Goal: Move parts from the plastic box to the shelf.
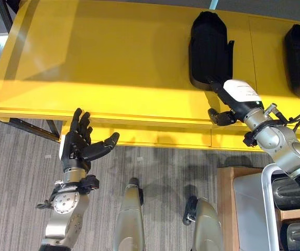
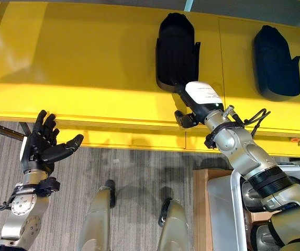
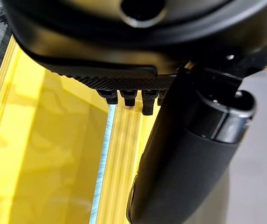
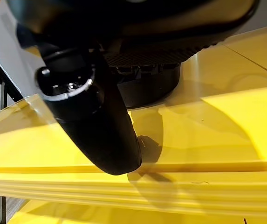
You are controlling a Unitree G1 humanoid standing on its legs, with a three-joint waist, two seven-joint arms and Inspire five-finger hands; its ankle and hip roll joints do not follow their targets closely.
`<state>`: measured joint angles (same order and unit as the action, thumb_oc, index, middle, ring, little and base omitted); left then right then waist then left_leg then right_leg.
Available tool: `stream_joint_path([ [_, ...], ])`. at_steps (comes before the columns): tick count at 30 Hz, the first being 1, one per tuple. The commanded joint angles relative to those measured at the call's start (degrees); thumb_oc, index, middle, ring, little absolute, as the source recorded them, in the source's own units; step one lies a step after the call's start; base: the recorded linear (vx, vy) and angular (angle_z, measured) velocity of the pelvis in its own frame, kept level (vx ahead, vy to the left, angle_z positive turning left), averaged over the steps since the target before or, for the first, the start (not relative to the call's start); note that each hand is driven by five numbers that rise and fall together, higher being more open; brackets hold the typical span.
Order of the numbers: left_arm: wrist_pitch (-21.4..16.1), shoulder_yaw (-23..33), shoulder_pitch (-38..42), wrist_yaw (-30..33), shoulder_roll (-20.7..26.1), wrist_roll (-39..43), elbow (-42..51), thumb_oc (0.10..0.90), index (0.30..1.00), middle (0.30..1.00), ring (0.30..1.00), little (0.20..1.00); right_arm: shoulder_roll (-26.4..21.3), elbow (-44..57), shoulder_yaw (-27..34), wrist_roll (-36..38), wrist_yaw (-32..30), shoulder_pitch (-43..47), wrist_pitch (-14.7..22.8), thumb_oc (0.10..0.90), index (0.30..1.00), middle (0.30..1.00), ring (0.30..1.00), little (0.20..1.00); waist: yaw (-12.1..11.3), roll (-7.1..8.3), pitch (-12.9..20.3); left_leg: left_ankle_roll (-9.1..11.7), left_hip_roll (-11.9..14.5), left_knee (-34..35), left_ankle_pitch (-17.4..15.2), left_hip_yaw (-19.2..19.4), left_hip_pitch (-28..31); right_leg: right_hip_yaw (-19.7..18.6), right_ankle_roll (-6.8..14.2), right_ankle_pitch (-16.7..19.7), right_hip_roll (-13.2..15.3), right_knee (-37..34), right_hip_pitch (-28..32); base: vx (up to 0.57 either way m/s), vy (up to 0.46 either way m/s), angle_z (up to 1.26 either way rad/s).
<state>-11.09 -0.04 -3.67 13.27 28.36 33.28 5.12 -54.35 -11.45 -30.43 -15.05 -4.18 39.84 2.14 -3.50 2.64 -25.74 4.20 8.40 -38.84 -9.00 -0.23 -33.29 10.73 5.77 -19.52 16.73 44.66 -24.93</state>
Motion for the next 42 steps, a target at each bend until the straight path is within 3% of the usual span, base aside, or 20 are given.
stream_joint_path([
  [1,-2.9,1.2,-0.6,-0.3,2.0,-1.5,6.0,0.900,1.000,1.000,1.000,1.000,-1.7,0.8,6.2,0.7,-4.1,1.9,0.7,0.900,1.000,1.000,1.000,1.000,0.4,-1.08,3.1,-0.5,3.7,-1.8,-5.6,-1.0,3.8,-1.6,-3.5,-1.3,-2.9,0.7,0.0,0.00,0.000,0.00],
  [13,-2.9,1.5,-0.7,-0.1,1.7,-1.5,5.9,0.900,1.000,1.000,1.000,1.000,-1.0,2.3,7.5,0.7,-4.4,1.2,0.9,0.900,1.000,1.000,1.000,1.000,0.5,-1.07,3.1,-0.4,3.5,-1.9,-5.5,-1.1,3.6,-1.5,-3.6,-1.5,-2.8,1.1,-0.2,0.00,0.000,0.00],
  [24,-2.8,2.5,-0.8,0.6,1.4,-2.0,6.0,0.900,1.000,1.000,1.000,1.000,-1.4,8.7,12.8,-0.2,-6.3,-1.2,1.7,0.900,1.000,1.000,1.000,1.000,0.8,-1.09,3.4,-0.5,3.4,-2.1,-5.7,-1.2,3.5,-1.7,-3.6,-1.7,-2.9,1.4,-0.4,0.00,0.000,0.00],
  [35,-2.6,4.0,-2.0,0.5,0.3,-2.3,6.9,0.900,1.000,1.000,1.000,1.000,-2.7,20.0,24.3,1.0,-9.7,-8.1,5.5,0.900,1.000,1.000,1.000,1.000,1.8,-0.71,4.5,-0.4,3.8,-1.7,-5.8,-1.1,3.7,-1.8,-3.5,-1.7,-3.3,1.1,-0.2,0.00,0.000,0.00],
  [42,-2.4,4.1,-2.7,0.5,-0.2,-3.0,7.6,0.900,1.000,1.000,1.000,1.000,-0.5,27.2,32.5,3.5,-11.0,-15.9,8.7,0.900,1.000,1.000,1.000,1.000,2.7,-0.53,5.0,-0.1,4.1,-0.5,-5.3,-0.9,4.7,-1.8,-3.4,-1.4,-3.7,0.4,0.3,0.00,0.000,0.00],
])
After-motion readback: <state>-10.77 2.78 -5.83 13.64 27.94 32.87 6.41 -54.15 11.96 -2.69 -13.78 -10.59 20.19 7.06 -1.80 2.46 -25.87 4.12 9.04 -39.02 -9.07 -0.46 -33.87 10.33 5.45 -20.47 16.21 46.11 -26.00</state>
